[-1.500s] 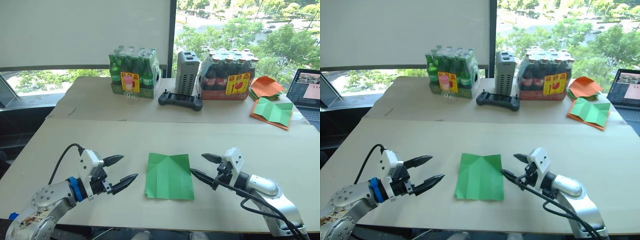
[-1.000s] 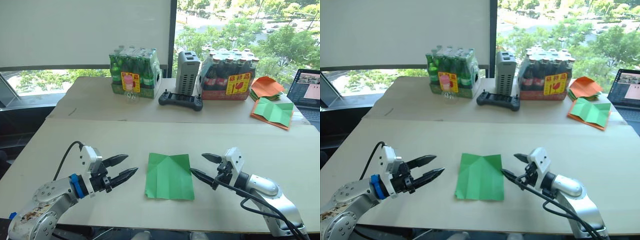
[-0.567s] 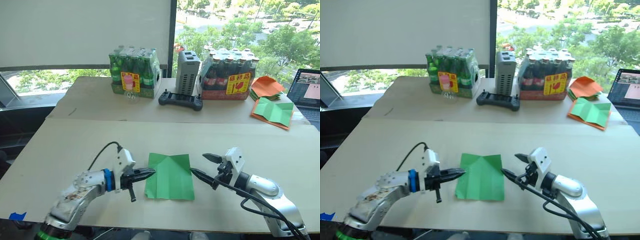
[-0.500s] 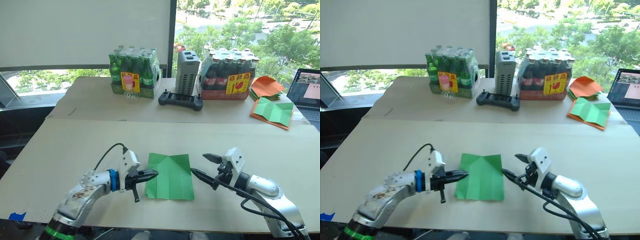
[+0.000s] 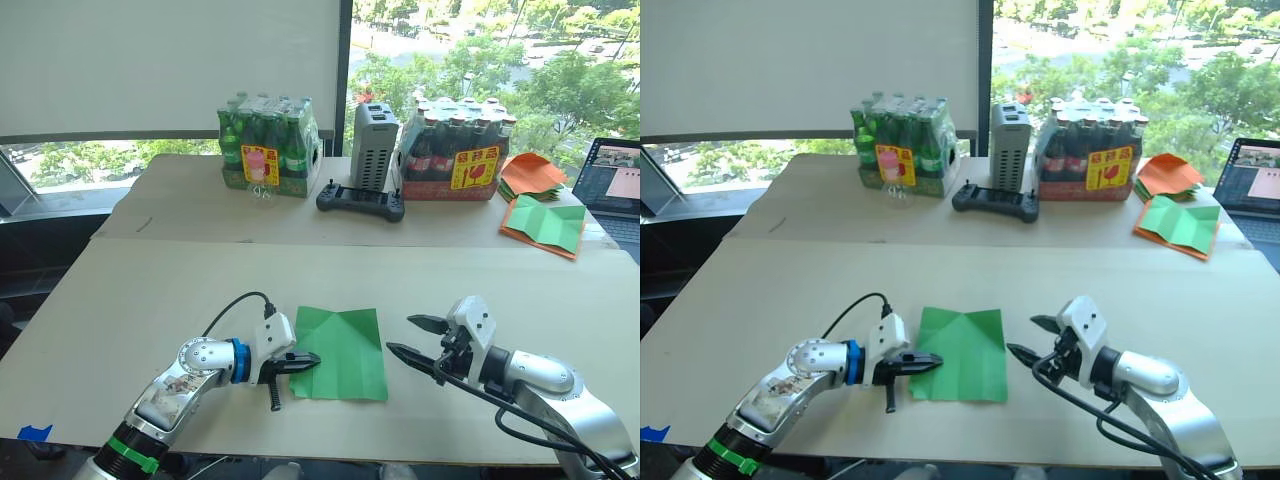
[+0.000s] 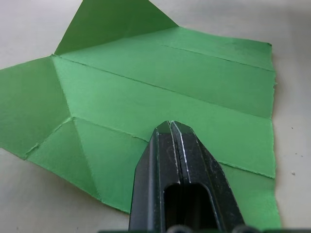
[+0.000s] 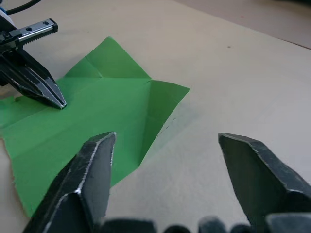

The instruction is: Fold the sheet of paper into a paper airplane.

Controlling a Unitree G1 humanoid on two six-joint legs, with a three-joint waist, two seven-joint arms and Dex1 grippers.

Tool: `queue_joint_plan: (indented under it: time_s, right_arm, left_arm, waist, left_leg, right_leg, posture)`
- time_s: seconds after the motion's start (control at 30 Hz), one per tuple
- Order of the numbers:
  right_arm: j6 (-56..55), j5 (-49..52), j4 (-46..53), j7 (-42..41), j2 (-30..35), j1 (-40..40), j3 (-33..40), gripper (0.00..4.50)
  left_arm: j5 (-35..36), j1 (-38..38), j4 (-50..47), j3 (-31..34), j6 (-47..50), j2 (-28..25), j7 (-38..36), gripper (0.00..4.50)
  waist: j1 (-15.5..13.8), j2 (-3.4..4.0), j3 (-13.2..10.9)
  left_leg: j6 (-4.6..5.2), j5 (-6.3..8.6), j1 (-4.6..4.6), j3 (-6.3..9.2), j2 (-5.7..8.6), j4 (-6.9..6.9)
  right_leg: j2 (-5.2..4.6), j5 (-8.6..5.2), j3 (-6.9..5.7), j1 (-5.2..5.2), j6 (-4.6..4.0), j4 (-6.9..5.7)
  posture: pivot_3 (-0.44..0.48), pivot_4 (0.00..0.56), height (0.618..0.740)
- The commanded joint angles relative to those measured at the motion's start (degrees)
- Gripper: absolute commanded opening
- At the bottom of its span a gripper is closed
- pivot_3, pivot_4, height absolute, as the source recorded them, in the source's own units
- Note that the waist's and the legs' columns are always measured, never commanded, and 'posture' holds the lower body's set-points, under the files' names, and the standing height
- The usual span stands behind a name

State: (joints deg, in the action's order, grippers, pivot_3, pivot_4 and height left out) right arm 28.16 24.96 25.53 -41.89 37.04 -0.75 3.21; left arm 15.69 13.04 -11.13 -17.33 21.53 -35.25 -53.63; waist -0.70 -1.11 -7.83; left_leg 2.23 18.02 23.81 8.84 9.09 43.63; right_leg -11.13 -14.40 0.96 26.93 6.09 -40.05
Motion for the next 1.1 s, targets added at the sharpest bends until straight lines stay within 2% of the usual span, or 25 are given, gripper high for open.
queue_joint_plan:
  time_s: [0.03,0.23,0.27,0.57,0.8,1.0,1.1]
  right_arm:
    - [0.13,0.17,2.64,-0.36,1.43,-0.53,1.37,2.29]
    - [0.46,-1.62,4.35,-3.24,6.26,-2.16,-0.55,0.13]
    - [0.51,-1.91,4.61,-4.01,7.31,-2.54,-0.9,0.03]
    - [1.26,-2.99,8.19,-6.63,11.09,-7.0,-4.24,0.03]
    - [3.03,-3.0,10.07,-7.49,12.36,-9.99,-5.43,0.03]
    - [3.05,-4.54,9.79,-5.94,11.17,-9.68,-8.27,0.03]
    - [2.21,-7.56,7.88,-2.74,8.45,-7.42,-10.73,0.03]
  left_arm:
    - [-3.23,-1.33,0.52,-0.92,1.92,-2.39,-0.12,0.0]
    - [-5.84,1.35,0.57,-3.98,1.78,-3.92,-2.3,0.0]
    - [-6.47,2.42,0.88,-4.44,1.71,-3.9,-2.53,0.0]
    - [-12.88,8.95,7.03,-7.79,-2.96,-4.25,-5.45,0.0]
    - [-14.56,9.83,9.08,-8.76,-4.95,-3.53,-6.32,0.0]
    - [-15.07,9.53,9.2,-8.66,-5.3,-3.33,-6.62,0.0]
    - [-15.15,9.36,9.03,-8.51,-5.21,-3.34,-6.62,0.0]
  waist:
    - [-0.03,0.0,0.0]
    - [-0.08,0.0,0.0]
    - [-0.15,0.02,0.01]
    - [-0.89,0.02,0.01]
    - [-1.04,0.0,0.04]
    - [-1.17,-0.08,0.11]
    - [-1.08,-0.2,0.21]
  left_leg:
    - [0.0,0.0,0.0,0.0,0.0,0.0]
    - [0.01,0.0,-0.05,0.0,0.01,0.0]
    - [0.01,0.01,-0.07,0.0,0.01,0.0]
    - [0.33,0.19,-0.53,0.04,0.01,-0.08]
    - [0.27,0.16,-0.64,0.04,0.01,-0.26]
    - [0.28,0.16,-0.7,0.04,0.0,-0.31]
    - [0.28,0.16,-0.75,0.04,-0.02,-0.35]
  right_leg:
    - [0.0,0.0,0.0,0.0,0.0,0.0]
    - [0.0,0.0,-0.02,-0.08,0.01,0.03]
    - [-0.01,0.0,-0.02,-0.12,0.01,0.03]
    - [-0.04,-0.02,-0.12,-0.68,0.05,0.35]
    - [-0.06,-0.01,-0.09,-0.69,0.05,0.36]
    - [-0.05,-0.02,-0.09,-0.74,0.06,0.38]
    - [-0.03,-0.01,-0.09,-0.76,0.06,0.4]
  posture:
    - [0.0,0.15,0.675]
    - [0.0,0.15,0.675]
    - [0.0,0.15,0.675]
    - [0.0,0.15,0.675]
    - [0.0,0.15,0.675]
    - [0.0,0.15,0.675]
    - [0.0,0.15,0.675]
